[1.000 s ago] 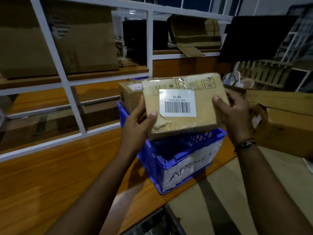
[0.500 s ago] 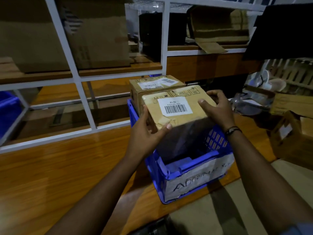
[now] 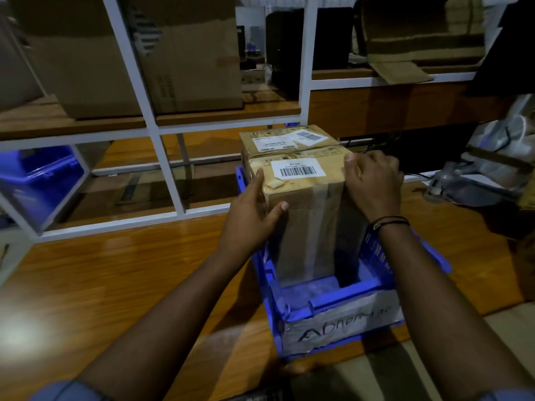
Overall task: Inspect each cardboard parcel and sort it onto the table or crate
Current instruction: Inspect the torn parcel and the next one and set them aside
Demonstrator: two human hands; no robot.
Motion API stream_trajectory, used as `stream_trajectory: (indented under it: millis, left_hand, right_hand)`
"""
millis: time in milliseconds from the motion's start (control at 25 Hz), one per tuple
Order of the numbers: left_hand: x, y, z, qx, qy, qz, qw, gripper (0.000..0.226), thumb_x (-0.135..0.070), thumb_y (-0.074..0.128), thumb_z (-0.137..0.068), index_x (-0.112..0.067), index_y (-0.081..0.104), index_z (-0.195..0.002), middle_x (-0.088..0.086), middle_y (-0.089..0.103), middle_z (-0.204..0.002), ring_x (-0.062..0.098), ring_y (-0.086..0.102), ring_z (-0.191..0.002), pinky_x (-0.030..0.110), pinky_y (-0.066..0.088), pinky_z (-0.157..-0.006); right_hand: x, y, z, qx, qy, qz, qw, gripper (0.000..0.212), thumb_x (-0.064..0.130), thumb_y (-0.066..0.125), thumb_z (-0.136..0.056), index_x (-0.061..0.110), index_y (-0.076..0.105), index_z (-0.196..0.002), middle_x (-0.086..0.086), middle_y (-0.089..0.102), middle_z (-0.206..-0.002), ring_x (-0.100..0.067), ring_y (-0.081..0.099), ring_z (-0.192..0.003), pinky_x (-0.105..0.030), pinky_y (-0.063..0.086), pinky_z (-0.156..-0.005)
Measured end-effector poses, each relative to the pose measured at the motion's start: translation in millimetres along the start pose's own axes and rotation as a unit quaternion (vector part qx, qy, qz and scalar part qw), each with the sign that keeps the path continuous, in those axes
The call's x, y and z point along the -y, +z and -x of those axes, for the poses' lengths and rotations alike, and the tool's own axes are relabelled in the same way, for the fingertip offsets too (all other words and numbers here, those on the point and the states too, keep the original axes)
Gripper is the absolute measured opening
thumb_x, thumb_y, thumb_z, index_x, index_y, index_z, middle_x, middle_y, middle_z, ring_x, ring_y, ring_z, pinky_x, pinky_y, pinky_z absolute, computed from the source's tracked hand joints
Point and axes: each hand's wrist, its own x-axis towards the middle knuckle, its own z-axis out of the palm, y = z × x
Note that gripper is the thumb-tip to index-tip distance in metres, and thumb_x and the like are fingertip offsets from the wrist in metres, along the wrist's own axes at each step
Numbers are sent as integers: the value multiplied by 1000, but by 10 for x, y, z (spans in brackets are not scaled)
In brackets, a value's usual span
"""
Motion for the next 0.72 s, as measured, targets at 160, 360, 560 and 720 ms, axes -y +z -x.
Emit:
stream_trajectory:
  millis: [160, 360, 560, 720]
  left_hand:
    - [52, -32, 147, -16, 24, -46, 999, 86, -56, 67, -94, -30, 26, -164, -5, 40, -164, 16, 43, -146, 41, 48, -112]
    - [103, -231, 492, -37, 16, -153, 987, 67, -61, 55, -99, -35, 38, -158, -4, 21, -172, 24, 45, -145, 37, 37, -114]
    - [473, -780, 1013, -95, -62, -179, 977, 46, -52, 52, -104, -33, 56, -146, -4, 25, -171, 21, 44, -145, 38, 44, -108]
    - [764, -1385, 1672, -123, -124, -210, 962, 41, -58, 52, -103, -37, 63, -135, -6, 32, -168, 34, 68, -111, 41, 55, -89]
  right_hand:
    - [281, 33, 312, -19, -73, 16, 997, 57, 55, 39, -101, 14, 65, -132, -15, 46, -153, -39, 31, -145, -57, 23, -118]
    - [883, 142, 885, 20, -163, -38, 986, 57, 58, 44, -99, 18, 63, -134, -15, 46, -154, -40, 26, -151, -62, 11, -123]
    - [1422, 278, 1396, 57, -198, -75, 976, 61, 60, 48, -96, 19, 61, -139, -14, 46, -156, -42, 26, -152, -65, 6, -123]
    - [2002, 256, 1964, 116, -245, -138, 953, 59, 59, 47, -94, 20, 63, -137, -12, 47, -155, -39, 24, -153, -66, 5, -123]
